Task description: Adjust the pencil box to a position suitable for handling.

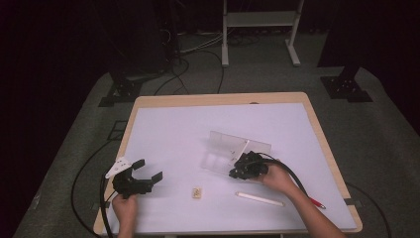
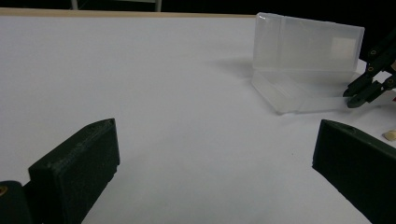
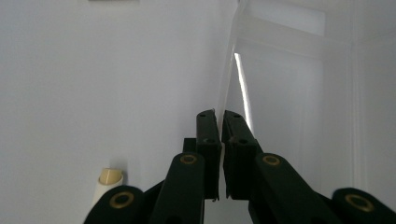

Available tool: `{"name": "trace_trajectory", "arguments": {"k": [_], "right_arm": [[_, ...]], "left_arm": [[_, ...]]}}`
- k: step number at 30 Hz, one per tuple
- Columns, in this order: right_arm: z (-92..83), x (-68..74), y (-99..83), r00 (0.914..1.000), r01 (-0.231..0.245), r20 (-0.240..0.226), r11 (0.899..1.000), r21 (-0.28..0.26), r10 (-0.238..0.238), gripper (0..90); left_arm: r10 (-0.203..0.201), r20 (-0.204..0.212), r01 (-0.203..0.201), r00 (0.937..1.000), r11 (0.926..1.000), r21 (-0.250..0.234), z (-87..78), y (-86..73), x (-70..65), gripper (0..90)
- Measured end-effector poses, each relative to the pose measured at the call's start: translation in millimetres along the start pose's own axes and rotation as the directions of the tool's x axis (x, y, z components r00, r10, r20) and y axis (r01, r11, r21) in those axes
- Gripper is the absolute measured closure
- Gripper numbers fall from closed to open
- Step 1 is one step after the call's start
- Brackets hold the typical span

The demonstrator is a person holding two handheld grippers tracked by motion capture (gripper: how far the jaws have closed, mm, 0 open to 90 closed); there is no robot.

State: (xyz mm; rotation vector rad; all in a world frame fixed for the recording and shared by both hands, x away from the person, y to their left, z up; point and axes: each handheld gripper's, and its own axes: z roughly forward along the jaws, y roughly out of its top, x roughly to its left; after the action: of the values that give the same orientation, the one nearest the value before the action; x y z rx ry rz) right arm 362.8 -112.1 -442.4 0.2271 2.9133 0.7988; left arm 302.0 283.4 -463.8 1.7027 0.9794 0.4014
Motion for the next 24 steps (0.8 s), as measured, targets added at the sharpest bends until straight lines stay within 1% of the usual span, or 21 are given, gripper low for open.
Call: {"name": "trace_trajectory", "arguments": {"k": [7, 8, 10, 11, 14, 17, 19, 20, 23, 24], "right_arm": [[0.2, -0.3, -1.0, 0.9999, -0.012, -0.003, 1.0, -0.001, 0.012, 83.7], [-0.3, -0.3, -1.1, 0.9999, -0.014, -0.003, 1.0, -0.004, 0.014, 82.5], [-1.9, -0.7, -1.1, 0.9998, -0.018, -0.001, 1.0, -0.013, 0.018, 77.0], [-2.9, -0.8, -1.0, 0.9997, -0.025, -0.005, 1.0, -0.015, 0.025, 76.9], [-5.5, -1.1, -1.8, 0.9992, -0.038, -0.011, 0.999, -0.023, 0.038, 72.3], [-7.7, -1.3, -2.7, 0.9987, -0.051, -0.007, 0.998, -0.028, 0.051, 69.8], [-12.7, -1.1, -4.5, 0.9975, -0.071, -0.003, 0.996, -0.048, 0.071, 65.9], [-14.4, -1.6, -4.8, 0.9969, -0.078, -0.001, 0.996, -0.051, 0.079, 65.6], [-18.7, -0.7, -5.2, 0.9965, -0.083, 0.005, 0.995, -0.061, 0.083, 62.9], [-23.2, 0.1, -5.7, 0.9959, -0.09, 0.004, 0.993, -0.075, 0.09, 61.1]], "left_arm": [[0.0, 0.001, 0.0, 1.0, 1.0, 0.0, 0.0, 0.0, 0.0, 0.0], [0.001, 0.0, -0.001, 1.0, 1.0, 0.001, 0.0, 0.0, -0.1, 0.0], [0.001, 0.0, -0.001, 1.0, 1.0, 0.001, 0.0, 0.0, 0.0, 0.0], [0.001, 0.0, -0.001, 1.0, 1.0, 0.001, 0.0, 0.0, 0.0, 0.0], [0.001, 0.0, -0.001, 1.0, 1.0, 0.001, 0.0, 0.0, 0.0, 0.0], [0.001, 0.0, -0.001, 1.0, 1.0, 0.002, 0.0, 0.0, -0.2, 0.0], [0.002, 0.0, -0.002, 1.0, 1.0, 0.003, 0.0, 0.0, -0.2, 0.0], [0.003, 0.0, -0.003, 1.0, 1.0, 0.004, 0.0, 0.0, -0.1, 0.0], [0.002, 0.0, -0.002, 1.0, 1.0, 0.003, 0.0, 0.0, -0.2, 0.0], [0.002, -0.001, -0.002, 1.0, 1.0, 0.002, 0.2, 0.0, -0.2, 0.0]]}}
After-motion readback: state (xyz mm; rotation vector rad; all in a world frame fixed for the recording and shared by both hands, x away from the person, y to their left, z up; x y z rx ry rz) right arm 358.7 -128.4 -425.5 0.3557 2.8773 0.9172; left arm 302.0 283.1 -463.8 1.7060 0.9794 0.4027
